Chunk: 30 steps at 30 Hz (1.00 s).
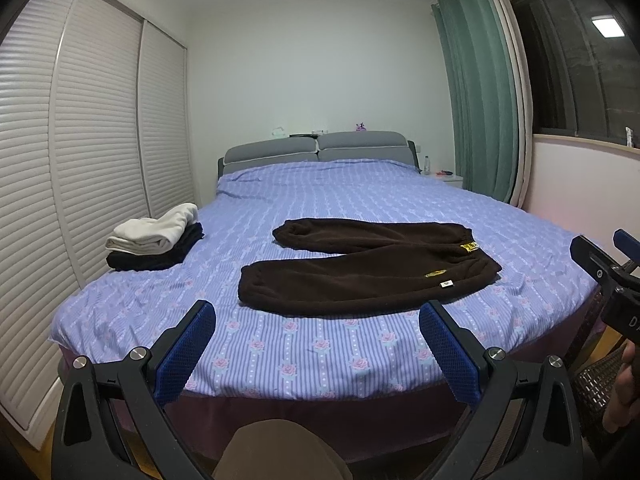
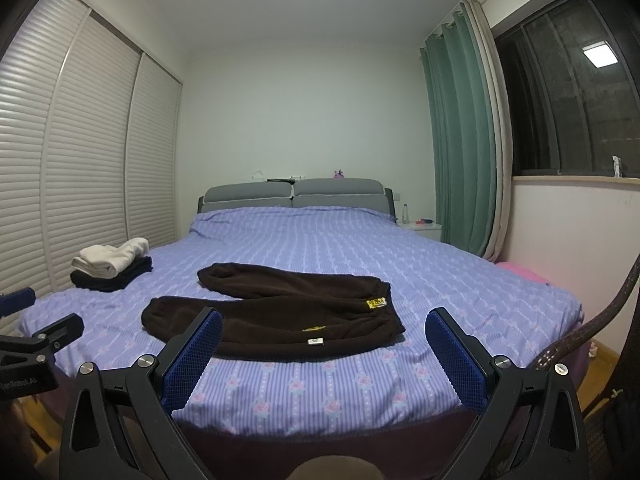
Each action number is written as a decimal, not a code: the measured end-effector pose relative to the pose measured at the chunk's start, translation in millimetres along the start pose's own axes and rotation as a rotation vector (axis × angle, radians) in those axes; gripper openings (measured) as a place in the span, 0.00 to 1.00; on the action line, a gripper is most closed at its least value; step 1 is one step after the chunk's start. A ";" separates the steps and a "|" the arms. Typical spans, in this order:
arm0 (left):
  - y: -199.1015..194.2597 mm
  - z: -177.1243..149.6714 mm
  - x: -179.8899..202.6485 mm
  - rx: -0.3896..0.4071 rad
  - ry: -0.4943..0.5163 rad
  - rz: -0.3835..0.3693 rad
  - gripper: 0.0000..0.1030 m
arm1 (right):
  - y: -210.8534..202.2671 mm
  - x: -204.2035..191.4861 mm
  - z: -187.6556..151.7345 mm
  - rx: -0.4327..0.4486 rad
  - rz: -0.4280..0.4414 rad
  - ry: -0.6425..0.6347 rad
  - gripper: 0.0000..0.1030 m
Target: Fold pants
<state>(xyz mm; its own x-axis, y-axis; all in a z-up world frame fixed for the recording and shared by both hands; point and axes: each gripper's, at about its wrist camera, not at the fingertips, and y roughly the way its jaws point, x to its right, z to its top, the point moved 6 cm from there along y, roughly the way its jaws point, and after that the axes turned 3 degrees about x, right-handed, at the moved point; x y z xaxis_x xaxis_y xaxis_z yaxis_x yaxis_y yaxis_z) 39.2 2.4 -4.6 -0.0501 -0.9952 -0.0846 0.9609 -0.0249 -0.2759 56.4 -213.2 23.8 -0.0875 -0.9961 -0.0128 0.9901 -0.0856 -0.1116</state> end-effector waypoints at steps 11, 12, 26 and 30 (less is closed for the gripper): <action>-2.7 0.1 0.1 0.004 -0.006 -0.008 1.00 | -0.4 -0.4 0.3 0.002 0.000 -0.005 1.00; -3.2 0.2 0.6 0.006 -0.005 -0.008 1.00 | -0.2 -1.1 0.1 0.004 0.000 -0.008 1.00; -4.6 -0.4 3.6 0.008 0.004 -0.009 1.00 | -0.6 -0.9 0.0 0.016 -0.003 -0.008 1.00; -2.8 -1.5 4.1 0.005 0.006 -0.008 1.00 | -0.6 -0.4 0.1 0.018 -0.003 -0.007 1.00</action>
<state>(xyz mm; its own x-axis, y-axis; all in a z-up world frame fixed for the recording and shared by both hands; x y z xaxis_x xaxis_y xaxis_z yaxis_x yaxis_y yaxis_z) 35.8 -1.5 -5.6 -0.0591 -0.9943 -0.0884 0.9619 -0.0331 -0.2714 55.8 -212.7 24.0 -0.0894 -0.9960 -0.0053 0.9917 -0.0886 -0.0935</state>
